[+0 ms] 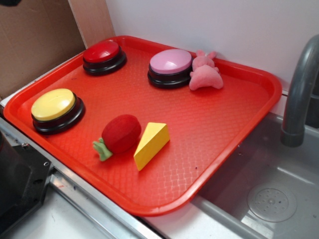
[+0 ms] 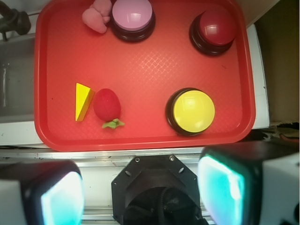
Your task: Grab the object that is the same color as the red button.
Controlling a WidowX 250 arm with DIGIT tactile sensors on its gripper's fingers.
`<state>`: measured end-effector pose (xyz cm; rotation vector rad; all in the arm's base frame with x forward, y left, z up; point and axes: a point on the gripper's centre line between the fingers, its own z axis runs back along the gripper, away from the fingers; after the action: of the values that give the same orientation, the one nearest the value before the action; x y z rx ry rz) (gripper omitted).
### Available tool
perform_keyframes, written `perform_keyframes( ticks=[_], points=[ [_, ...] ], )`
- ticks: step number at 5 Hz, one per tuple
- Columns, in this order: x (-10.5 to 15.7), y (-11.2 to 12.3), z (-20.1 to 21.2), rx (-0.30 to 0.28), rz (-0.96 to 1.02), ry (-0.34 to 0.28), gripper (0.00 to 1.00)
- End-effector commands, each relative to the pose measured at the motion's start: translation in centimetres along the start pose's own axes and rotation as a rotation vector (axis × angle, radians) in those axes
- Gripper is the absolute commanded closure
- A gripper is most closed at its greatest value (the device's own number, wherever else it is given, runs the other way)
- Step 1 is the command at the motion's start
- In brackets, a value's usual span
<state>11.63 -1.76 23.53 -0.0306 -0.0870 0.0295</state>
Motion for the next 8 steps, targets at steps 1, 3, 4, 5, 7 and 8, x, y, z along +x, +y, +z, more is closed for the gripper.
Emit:
perform_keyframes(
  ticks=[1, 3, 4, 5, 7, 8],
  points=[
    [0.0, 0.0, 0.0, 0.000, 0.000, 0.000, 0.00],
    [3.1, -2.3, -5.3, -0.061, -0.272, 0.002, 0.00],
    [5.2, -3.7, -10.4, -0.154, -0.437, 0.011, 0.00],
    [5.8, -4.4, -15.5, -0.148, -0.481, 0.017, 0.00],
    [5.3, -6.8, -21.3, -0.226, -0.647, 0.013, 0.00],
    [4.6, -7.1, -22.3, -0.213, -0.629, 0.061, 0.00]
  ],
)
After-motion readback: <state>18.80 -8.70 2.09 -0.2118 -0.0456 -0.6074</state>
